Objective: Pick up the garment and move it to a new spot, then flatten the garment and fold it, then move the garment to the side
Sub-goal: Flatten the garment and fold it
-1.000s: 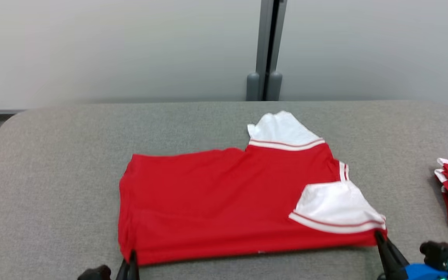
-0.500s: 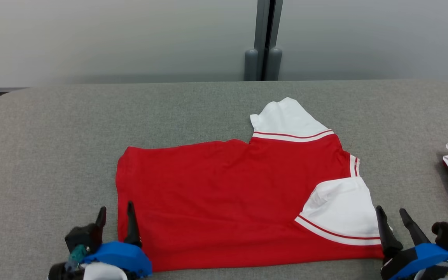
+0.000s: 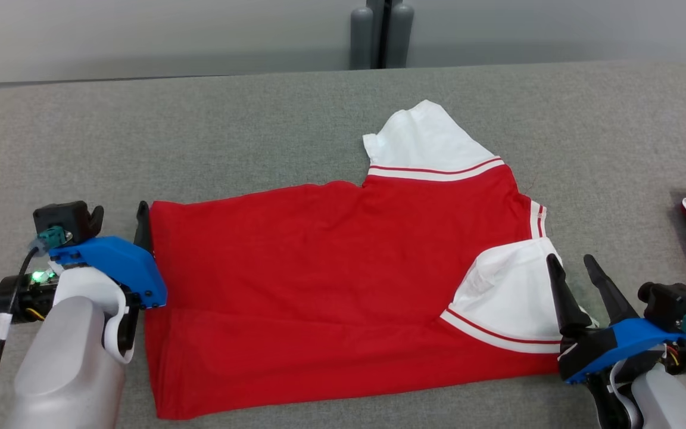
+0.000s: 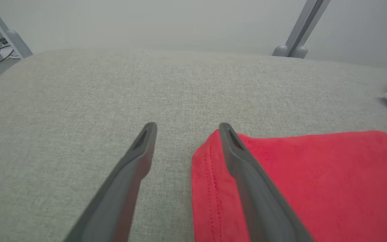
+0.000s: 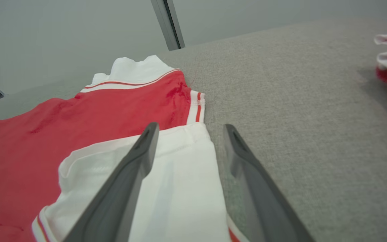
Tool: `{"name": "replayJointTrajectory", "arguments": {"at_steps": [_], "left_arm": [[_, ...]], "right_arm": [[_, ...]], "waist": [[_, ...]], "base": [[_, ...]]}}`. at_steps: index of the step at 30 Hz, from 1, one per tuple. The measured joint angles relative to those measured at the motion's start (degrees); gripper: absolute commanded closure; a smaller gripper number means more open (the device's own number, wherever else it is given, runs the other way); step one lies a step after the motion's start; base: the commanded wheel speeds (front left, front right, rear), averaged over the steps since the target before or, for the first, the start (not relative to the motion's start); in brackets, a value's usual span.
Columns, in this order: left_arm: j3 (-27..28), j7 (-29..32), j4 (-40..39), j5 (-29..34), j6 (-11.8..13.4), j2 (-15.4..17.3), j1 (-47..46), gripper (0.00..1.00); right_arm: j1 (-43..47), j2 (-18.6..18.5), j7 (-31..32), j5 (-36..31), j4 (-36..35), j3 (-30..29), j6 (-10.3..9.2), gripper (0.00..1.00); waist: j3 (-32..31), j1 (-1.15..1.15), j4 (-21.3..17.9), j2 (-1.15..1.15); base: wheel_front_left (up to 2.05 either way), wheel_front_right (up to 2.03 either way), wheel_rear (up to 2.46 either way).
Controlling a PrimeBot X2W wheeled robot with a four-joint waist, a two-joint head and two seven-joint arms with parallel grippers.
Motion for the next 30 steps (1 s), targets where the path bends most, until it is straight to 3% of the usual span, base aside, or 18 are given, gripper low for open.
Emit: {"name": "replayJointTrajectory", "arguments": {"at_steps": [14,19,20,21,22,30], "left_arm": [[-2.5,0.9,9.8,-0.6,-3.4,-0.3,-5.4,0.0],[-3.3,-0.2,12.0,0.0,-2.8,-0.5,-6.5,0.01],[-3.4,-0.5,12.4,0.0,-2.8,-0.5,-6.7,0.27],[-3.9,-0.5,12.9,0.3,-2.8,-0.5,-7.0,0.75],[-4.3,-0.5,13.2,0.6,-2.8,-0.5,-7.4,1.0],[-6.2,-4.1,13.7,1.6,-2.1,-2.5,-10.1,1.0]], "right_arm": [[-3.0,-1.3,0.0,1.4,-0.6,0.5,0.0,0.0],[-5.1,-1.9,0.0,1.1,-0.6,0.7,0.0,0.0],[-5.8,-2.1,0.0,0.9,-0.6,1.0,0.0,0.0],[-6.6,-2.4,0.0,0.8,-0.6,1.1,0.0,0.0],[-7.6,-2.8,0.0,0.7,-0.6,1.4,0.0,0.0],[-20.8,-6.7,1.5,-0.3,5.0,5.6,0.0,0.0]], "waist": [[4.7,-0.01,-1.7,0.0],[5.1,-0.01,-1.4,0.0],[5.3,-0.01,-1.3,0.0],[5.5,-0.01,-1.2,-0.01],[5.8,-0.01,-1.1,-0.01],[7.5,-0.01,1.3,0.0]], "base": [[0.0,0.0,0.0],[0.0,0.0,0.0],[0.0,0.0,0.0],[0.0,0.0,0.0],[0.0,0.0,0.0],[0.0,0.0,0.0]]}}
